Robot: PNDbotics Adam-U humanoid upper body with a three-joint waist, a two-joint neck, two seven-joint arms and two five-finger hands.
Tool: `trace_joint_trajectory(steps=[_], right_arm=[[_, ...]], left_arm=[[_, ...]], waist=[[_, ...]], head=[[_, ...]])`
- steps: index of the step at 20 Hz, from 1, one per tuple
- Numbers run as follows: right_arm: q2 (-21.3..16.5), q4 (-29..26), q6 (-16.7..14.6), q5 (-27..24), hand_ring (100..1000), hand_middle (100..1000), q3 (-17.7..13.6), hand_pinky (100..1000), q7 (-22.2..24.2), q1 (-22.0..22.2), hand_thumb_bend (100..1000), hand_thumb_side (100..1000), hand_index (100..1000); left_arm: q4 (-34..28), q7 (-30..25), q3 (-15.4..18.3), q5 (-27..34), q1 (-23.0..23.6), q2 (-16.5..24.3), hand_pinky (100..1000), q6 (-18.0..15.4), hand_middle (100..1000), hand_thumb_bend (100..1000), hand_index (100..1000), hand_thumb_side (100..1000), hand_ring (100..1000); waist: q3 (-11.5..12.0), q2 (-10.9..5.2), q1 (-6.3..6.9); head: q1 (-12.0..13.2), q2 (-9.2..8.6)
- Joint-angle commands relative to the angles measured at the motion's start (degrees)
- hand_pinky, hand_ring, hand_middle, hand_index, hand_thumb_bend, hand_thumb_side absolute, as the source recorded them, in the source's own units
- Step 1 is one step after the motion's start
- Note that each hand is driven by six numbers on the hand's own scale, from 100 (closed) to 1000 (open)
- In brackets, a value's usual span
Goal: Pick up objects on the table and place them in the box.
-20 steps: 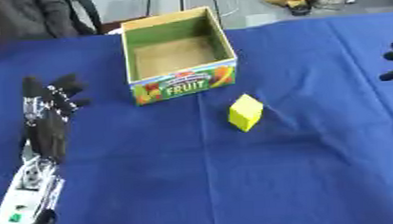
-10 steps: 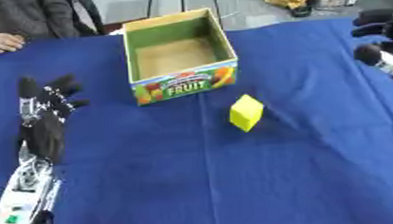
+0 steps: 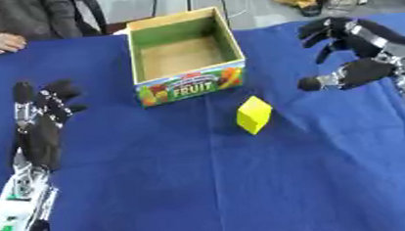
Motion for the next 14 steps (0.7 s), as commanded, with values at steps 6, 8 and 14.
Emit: trace_joint_trajectory(steps=[6,8,14], right_arm=[[4.23,6.98,-2.82,12.2,791,787,0.63,580,1.47,-4.23,770,423,856],[5.22,8.58,-3.18,13.12,790,786,0.71,579,1.48,-4.64,768,419,856],[7.43,12.79,-4.12,15.51,788,784,1.13,578,2.33,-5.04,769,404,856]], left_arm=[[-0.53,-0.44,-0.28,0.3,-0.58,0.93,713,0.02,629,816,787,1000,817],[-0.53,-0.46,-0.31,0.34,-0.57,0.91,713,0.03,628,816,787,1000,817],[-0.51,-0.61,-0.42,0.37,-0.63,0.77,713,0.06,628,816,787,1000,817]], waist=[[0.64,-1.15,0.21],[0.69,-1.17,0.27],[0.75,-1.14,0.34]], head=[[-0.9,0.32],[-1.07,0.34],[-1.37,0.34]])
